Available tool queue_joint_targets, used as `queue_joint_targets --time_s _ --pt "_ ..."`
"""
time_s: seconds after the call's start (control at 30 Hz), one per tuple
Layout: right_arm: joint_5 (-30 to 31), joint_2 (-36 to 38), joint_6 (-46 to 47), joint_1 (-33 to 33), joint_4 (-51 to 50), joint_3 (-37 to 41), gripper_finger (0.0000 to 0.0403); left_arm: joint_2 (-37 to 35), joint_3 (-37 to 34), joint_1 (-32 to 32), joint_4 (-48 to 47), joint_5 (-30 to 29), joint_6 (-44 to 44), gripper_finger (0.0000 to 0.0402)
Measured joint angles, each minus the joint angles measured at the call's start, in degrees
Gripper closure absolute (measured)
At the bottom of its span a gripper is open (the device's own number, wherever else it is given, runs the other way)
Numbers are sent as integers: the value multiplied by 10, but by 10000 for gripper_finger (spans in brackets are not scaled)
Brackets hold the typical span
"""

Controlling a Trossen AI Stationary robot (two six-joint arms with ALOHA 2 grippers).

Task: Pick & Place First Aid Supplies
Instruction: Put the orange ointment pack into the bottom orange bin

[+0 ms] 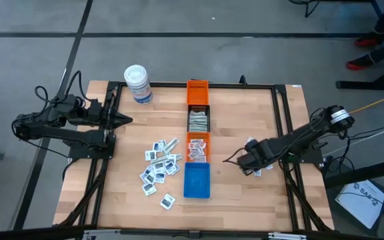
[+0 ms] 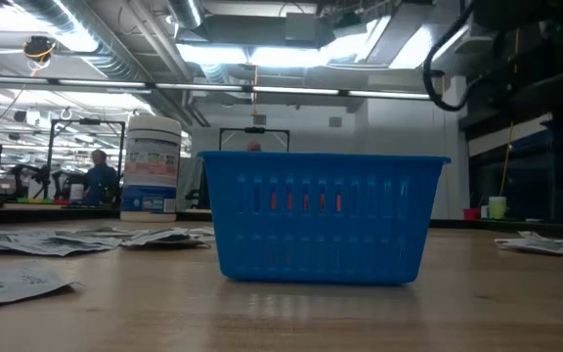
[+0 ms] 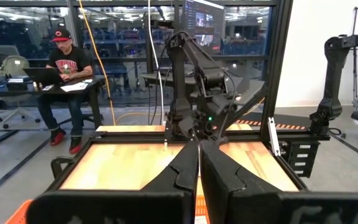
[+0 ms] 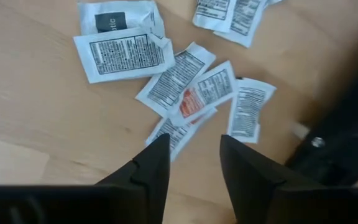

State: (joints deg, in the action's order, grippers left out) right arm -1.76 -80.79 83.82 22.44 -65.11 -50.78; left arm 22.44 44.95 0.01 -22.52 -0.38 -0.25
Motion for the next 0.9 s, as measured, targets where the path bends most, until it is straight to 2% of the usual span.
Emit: queue_joint_targets --time_s 0.23,0.37,0.9 --pt "0 0 0 0 74 53 289 0 0 0 0 0 0 390" --pt "-22 -1 0 0 120 77 299 0 0 0 0 0 0 389" --pt "-19 -5 -3 -9 195 132 301 0 0 0 0 0 0 389"
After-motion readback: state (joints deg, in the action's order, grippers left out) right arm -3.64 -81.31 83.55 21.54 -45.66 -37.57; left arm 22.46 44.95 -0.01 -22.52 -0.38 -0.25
